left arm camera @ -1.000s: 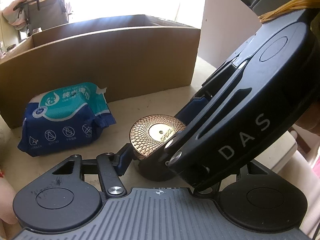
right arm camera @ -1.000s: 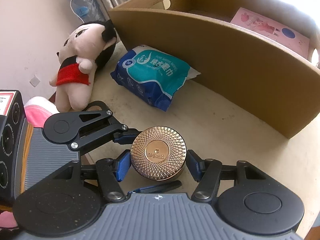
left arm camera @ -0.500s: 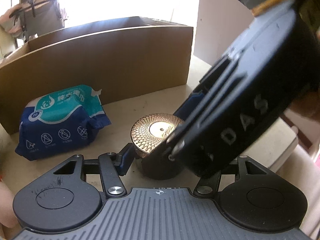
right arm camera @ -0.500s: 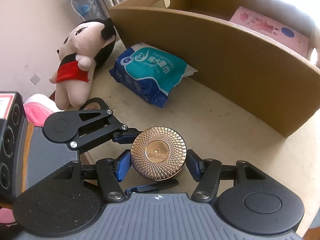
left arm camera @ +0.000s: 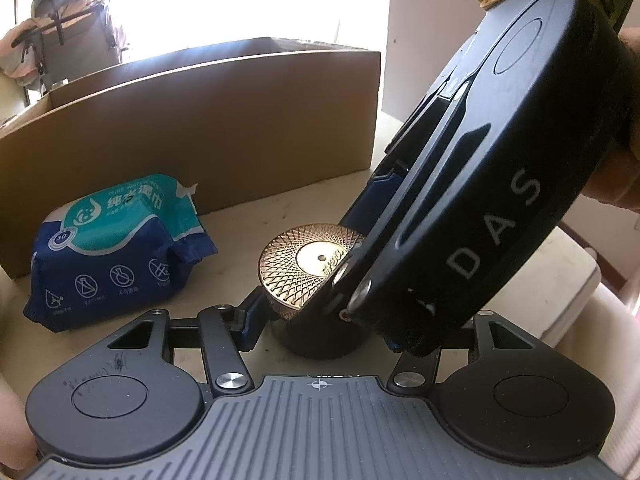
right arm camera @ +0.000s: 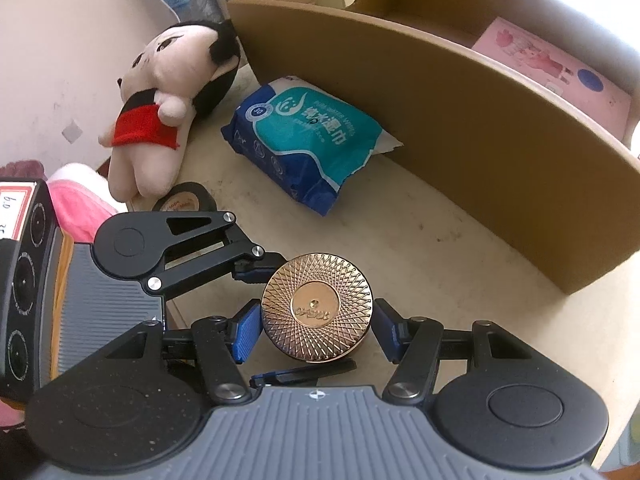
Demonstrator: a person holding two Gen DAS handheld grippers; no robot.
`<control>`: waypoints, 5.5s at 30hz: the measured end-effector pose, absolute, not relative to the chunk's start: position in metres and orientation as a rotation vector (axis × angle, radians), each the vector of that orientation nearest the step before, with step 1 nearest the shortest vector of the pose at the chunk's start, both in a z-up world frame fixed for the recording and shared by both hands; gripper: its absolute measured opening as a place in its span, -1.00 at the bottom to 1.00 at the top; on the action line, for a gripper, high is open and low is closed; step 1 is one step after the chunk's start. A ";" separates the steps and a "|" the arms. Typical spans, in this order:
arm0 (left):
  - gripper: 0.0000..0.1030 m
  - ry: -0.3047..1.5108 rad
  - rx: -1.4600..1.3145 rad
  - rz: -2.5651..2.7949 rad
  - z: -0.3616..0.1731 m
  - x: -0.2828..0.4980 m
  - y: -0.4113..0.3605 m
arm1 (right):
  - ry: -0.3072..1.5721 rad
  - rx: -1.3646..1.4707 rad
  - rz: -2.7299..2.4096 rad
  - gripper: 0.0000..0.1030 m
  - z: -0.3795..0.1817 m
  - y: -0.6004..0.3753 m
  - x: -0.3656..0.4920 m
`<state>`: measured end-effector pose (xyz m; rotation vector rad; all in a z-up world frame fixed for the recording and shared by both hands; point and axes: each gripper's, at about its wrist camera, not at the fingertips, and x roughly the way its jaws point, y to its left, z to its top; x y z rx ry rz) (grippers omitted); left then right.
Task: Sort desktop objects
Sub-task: 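Lift the jar with the right gripper and carry it over the box, then lower the jar into the box and open the right gripper, then move the right gripper out of the box toward the black tape roll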
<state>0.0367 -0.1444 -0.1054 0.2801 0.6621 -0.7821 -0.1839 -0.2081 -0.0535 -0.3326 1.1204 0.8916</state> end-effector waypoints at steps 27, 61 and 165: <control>0.09 0.514 0.300 -0.711 -0.036 -0.009 -0.146 | 0.919 -0.325 0.894 0.19 0.035 -0.213 -0.197; 0.09 0.824 0.293 -0.908 -0.045 0.209 -0.253 | 1.234 -0.245 0.730 0.18 0.015 -0.241 -0.018; 0.62 0.864 0.255 -0.331 -0.085 -0.010 -0.041 | 1.065 -0.086 1.000 0.02 -0.039 -0.147 -0.259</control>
